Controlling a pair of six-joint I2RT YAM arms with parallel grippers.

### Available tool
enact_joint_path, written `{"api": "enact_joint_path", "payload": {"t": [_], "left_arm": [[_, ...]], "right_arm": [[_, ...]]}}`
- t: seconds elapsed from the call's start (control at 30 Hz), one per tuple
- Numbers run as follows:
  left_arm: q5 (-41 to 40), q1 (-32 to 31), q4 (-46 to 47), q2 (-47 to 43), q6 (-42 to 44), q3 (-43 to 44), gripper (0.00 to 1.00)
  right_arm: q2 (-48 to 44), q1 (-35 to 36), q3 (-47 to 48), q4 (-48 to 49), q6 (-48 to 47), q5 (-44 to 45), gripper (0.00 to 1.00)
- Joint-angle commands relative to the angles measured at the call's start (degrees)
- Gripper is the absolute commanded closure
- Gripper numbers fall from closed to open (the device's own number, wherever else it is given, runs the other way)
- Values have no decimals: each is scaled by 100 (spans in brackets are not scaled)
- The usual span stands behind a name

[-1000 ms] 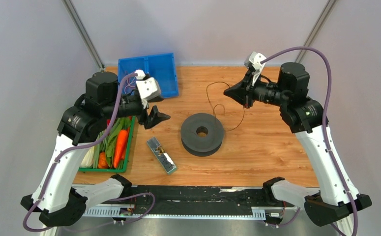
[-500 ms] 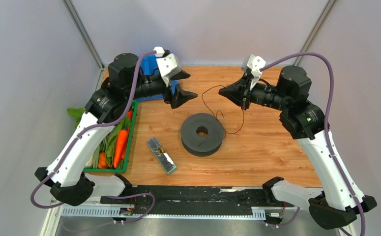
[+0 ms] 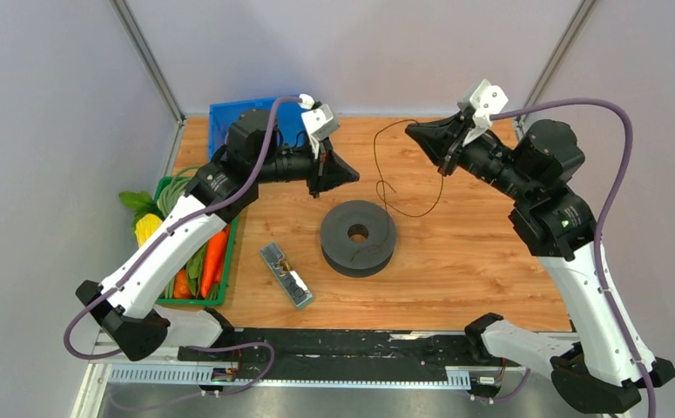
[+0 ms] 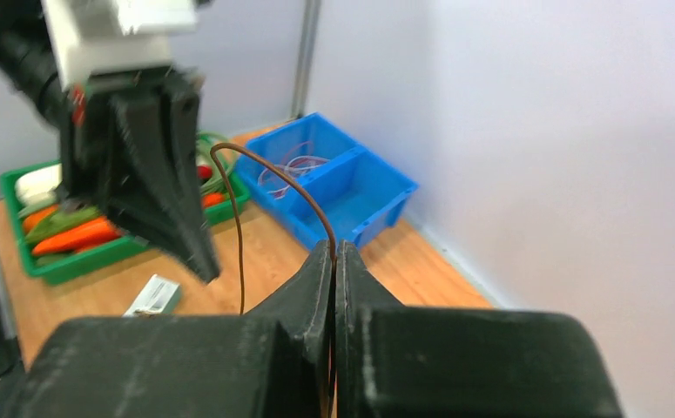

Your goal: Wrap the cables

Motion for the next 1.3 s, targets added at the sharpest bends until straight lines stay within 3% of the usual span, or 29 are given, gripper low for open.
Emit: {"api": "enact_joint_path", "payload": {"t": [0.0,0.1,0.2,0.33,0.4,0.43,0.53,0.73,0.97,1.27], "left_arm": [[-320,90,-69,-530,66,-163,100],[-207,371,-78,-557,23,-145,100],[-101,494,132,-539,128,-259,81],[583,521,405,-259,190,-251,73],[1189,512,563,-83,164,-277,64],[1487,521,790,-13,68,-338,58],[1850,521,1397,155,-433,-496,52],[2430,468,2338,243,-908,-786,51],[2993,126,2031,173,-750,-883,51],[2677,-138,2260,85,-803,-1182,51]], "right_arm": [[90,-32,458,197,164,1107,100],[29,-365,450,196,567,794,100],[-164,-691,170,555,805,-427,100],[-437,-691,-165,1066,727,-1062,100],[-472,-691,-148,1031,578,-1413,100],[-499,-692,-148,1022,490,-1658,100],[-595,-692,-218,1110,270,-2423,100],[-754,-683,-350,1365,156,-3242,100],[-815,-516,-411,1356,-2,-3577,100],[-798,-375,-438,1330,-187,-3489,100]]}}
